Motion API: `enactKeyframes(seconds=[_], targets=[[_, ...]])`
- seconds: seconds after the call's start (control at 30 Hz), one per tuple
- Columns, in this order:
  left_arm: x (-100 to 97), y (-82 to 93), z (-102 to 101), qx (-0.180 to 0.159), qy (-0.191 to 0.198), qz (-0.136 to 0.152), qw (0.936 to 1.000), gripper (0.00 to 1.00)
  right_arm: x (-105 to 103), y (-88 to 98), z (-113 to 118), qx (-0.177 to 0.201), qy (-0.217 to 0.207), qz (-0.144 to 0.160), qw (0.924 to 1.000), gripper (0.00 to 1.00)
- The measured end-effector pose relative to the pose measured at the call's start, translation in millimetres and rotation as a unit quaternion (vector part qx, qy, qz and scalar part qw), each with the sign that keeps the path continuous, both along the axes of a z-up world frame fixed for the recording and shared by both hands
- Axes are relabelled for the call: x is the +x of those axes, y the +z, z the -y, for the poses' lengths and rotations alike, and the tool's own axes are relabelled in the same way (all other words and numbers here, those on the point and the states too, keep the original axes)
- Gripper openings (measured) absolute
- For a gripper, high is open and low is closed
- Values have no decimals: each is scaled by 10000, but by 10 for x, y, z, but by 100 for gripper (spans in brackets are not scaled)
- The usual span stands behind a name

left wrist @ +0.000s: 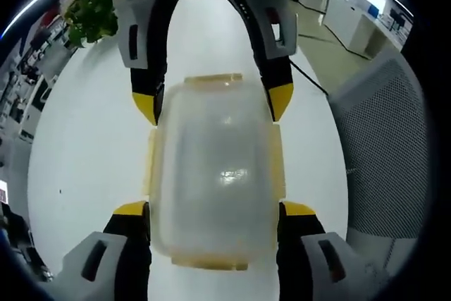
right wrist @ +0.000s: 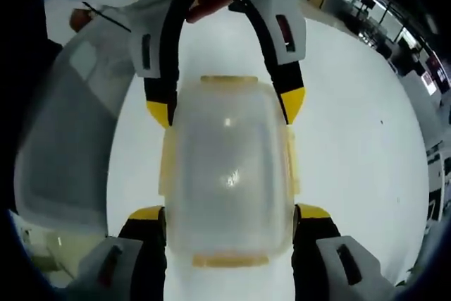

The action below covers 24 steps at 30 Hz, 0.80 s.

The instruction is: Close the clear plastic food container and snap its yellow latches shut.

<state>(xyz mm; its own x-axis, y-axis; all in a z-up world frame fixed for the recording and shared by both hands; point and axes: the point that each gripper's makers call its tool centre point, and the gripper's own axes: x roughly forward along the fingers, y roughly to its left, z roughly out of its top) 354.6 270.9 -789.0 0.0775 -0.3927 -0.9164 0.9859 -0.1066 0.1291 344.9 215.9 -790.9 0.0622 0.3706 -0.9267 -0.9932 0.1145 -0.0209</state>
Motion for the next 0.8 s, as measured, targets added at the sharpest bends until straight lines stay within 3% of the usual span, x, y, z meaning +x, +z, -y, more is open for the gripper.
enactKeyframes(seconds=[0.4,0.8], targets=[[6,3,6,-107,53,34,9999,72,9,-11,-12,-146,-59,23,9999,73],[-16,0,-115,-134,93,36,9999,72,3,-17,-142,-8,-60,79,10000,74]])
